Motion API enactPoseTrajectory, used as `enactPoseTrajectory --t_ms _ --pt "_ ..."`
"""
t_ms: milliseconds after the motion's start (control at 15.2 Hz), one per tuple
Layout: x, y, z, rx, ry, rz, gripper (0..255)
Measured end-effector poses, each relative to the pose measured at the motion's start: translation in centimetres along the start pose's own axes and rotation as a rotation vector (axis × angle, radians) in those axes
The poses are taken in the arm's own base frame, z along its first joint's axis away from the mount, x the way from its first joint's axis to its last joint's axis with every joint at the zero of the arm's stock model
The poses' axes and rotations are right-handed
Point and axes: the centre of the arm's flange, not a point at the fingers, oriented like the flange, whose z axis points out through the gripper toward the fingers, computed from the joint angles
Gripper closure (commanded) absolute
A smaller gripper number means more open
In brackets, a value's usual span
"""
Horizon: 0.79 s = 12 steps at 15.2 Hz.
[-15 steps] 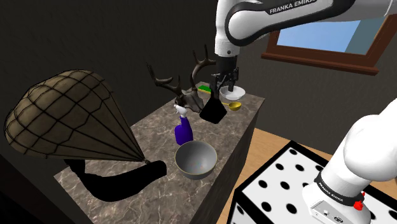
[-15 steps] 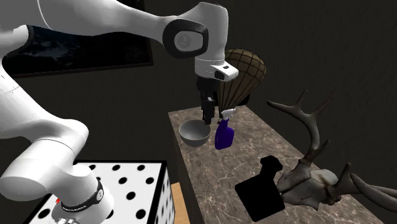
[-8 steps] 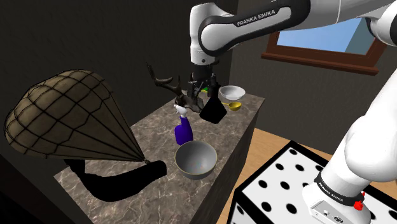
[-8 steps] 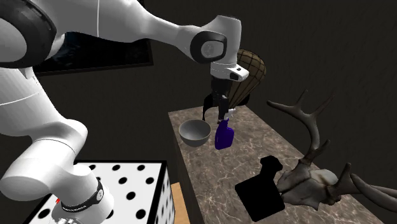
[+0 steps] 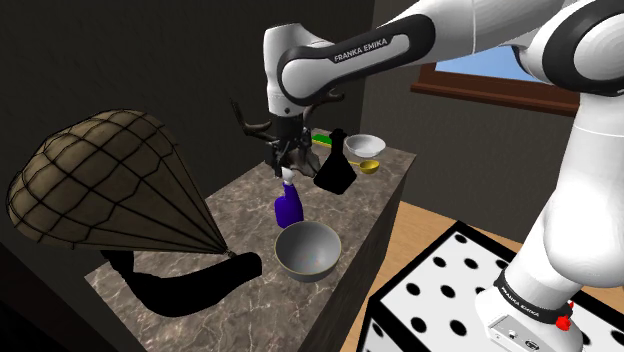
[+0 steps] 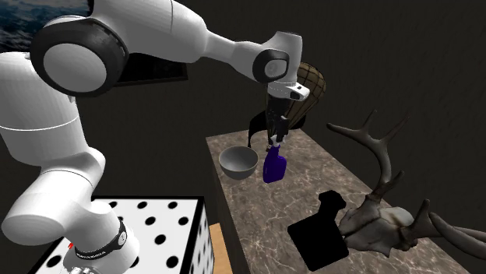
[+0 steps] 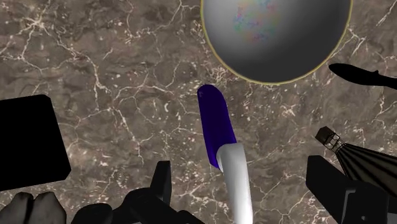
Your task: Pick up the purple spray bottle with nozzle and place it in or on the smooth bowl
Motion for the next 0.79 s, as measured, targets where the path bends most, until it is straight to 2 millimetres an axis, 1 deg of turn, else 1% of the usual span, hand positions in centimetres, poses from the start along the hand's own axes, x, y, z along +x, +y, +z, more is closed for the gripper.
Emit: enactPoseTrajectory --t_ms 396,792 --pt "0.1 -0.2 3.2 0.000 0.000 -0.001 0" --pt "0.1 -0.1 3.4 0.000 0.001 -0.001 0"
